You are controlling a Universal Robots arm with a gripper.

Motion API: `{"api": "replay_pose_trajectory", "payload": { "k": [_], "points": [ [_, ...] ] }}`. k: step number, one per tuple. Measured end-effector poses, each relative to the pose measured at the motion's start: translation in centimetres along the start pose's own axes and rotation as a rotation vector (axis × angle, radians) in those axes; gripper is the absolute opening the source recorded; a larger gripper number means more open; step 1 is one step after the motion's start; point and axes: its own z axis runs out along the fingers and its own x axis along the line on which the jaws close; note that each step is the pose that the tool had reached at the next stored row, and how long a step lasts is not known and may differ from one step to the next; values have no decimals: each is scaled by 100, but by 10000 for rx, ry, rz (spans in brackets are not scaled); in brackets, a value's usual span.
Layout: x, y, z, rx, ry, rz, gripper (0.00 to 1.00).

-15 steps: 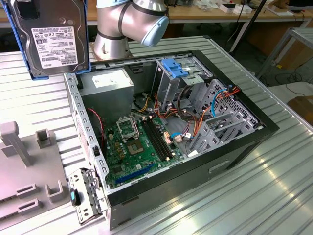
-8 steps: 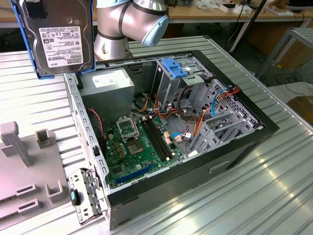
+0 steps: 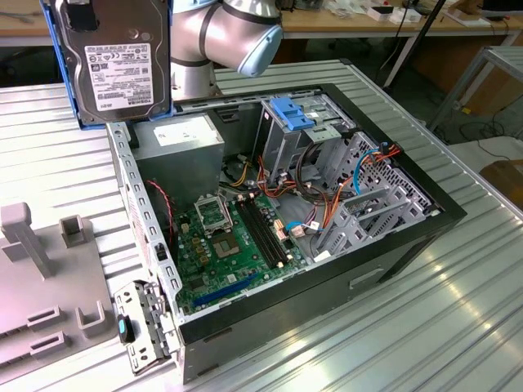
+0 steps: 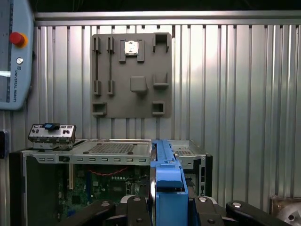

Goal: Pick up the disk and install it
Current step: 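Pick up the disk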

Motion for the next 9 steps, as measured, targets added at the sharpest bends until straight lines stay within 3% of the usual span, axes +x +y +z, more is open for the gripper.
{"api": "replay_pose_trajectory", "payload": {
  "k": [5, 7, 9],
  "points": [
    [0, -82, 3, 0, 0, 0, 37],
    [0, -173, 7, 0, 0, 0, 37],
    [0, -219, 9, 0, 0, -1, 37]
  ]
}}
